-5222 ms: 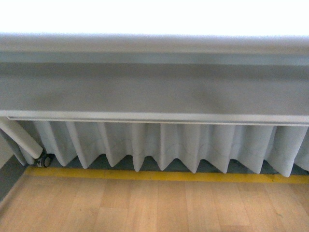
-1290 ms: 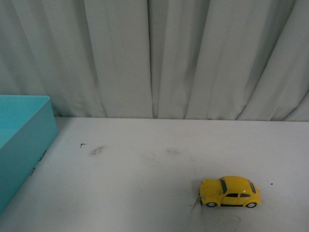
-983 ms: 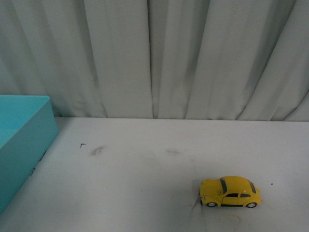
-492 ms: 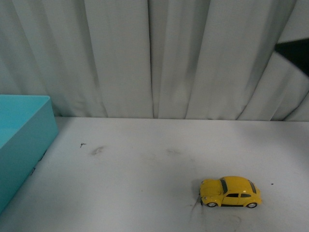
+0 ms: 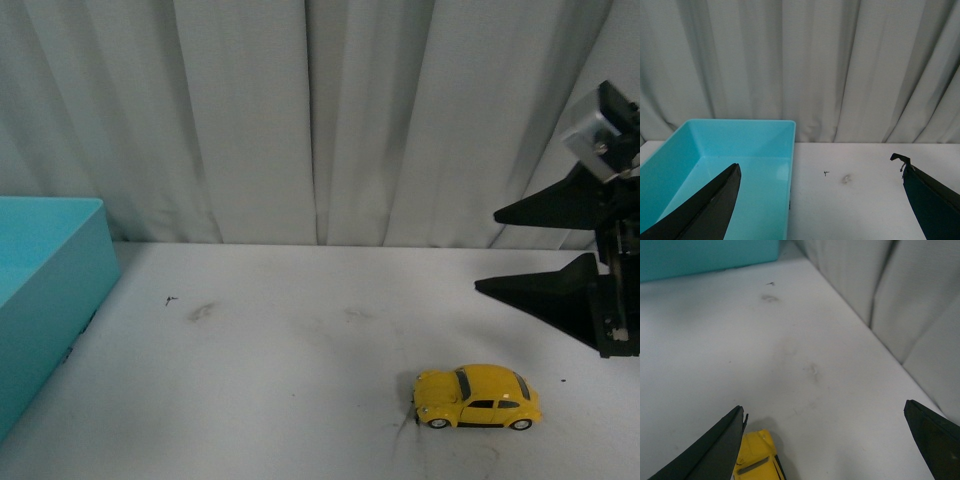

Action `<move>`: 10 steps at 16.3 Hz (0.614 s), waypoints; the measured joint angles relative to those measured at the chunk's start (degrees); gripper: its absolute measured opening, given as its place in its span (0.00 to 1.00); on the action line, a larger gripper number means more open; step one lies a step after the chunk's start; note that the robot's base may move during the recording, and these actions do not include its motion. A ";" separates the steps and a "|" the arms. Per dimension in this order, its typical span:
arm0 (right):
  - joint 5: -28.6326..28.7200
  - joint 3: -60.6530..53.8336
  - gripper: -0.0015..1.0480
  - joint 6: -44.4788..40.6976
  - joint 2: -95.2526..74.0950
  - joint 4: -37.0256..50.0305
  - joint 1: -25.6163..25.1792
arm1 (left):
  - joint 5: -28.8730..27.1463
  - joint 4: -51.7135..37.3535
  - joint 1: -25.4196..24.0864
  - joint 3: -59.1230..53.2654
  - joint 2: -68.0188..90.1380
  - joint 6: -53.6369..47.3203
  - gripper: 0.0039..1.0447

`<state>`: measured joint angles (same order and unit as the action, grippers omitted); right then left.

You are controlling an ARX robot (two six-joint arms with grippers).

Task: Wind up and store yellow beetle toy

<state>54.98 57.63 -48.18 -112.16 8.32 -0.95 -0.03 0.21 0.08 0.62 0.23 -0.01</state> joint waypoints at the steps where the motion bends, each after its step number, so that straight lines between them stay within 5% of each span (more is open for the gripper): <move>1: 0.59 2.84 0.94 -6.91 -1.60 -6.60 1.18 | 0.00 0.00 0.00 0.00 0.00 0.00 0.94; 6: -3.41 11.72 0.94 -33.07 -8.79 -32.63 3.91 | 0.00 0.00 0.00 0.00 0.00 0.00 0.94; 10: -8.28 12.61 0.94 -42.34 -11.91 -36.17 3.80 | 0.00 0.00 0.00 0.00 0.00 0.00 0.94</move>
<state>46.70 70.24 -90.52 -124.07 -27.86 2.85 -0.03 0.21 0.08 0.62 0.23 -0.01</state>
